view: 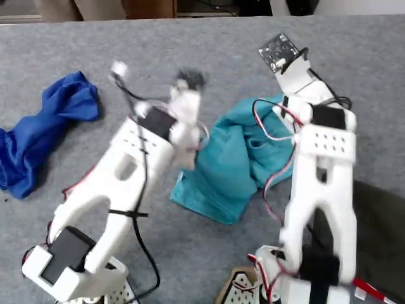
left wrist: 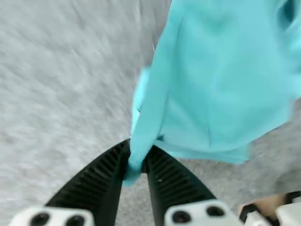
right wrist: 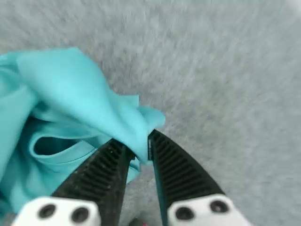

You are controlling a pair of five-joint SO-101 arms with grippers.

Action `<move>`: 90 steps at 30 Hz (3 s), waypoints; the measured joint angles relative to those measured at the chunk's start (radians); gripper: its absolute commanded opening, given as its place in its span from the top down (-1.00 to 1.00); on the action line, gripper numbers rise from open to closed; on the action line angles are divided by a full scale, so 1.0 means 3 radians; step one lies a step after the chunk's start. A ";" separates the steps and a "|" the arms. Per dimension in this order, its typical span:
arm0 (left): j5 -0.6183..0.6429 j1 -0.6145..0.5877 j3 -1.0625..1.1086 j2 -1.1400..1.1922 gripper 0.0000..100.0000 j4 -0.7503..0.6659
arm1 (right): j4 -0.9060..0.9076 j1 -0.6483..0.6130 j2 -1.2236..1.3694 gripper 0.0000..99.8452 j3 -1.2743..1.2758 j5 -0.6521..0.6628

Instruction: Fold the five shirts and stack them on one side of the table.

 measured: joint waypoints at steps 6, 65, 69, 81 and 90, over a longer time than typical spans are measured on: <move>-0.0215 -0.0425 -0.1688 0.0000 0.96 0.0777 | 0.0292 -0.0066 -0.0869 0.99 -0.0471 -0.0332; -0.0266 -0.2082 0.2511 -0.2885 0.96 -0.2854 | -0.0087 -0.0573 -0.1340 0.99 -0.0404 -0.0072; -0.0266 -0.2082 0.2966 -0.2793 0.96 -0.3647 | -0.0772 -0.0634 -0.1048 0.99 -0.0072 -0.0072; -0.0266 -0.2082 0.2123 -0.1018 0.96 -0.4061 | -0.1279 -0.0644 0.0281 0.99 -0.0588 -0.0072; -0.0266 -0.2082 0.1100 -0.0036 0.96 -0.4061 | -0.1279 -0.0593 0.1483 0.99 -0.1867 -0.0261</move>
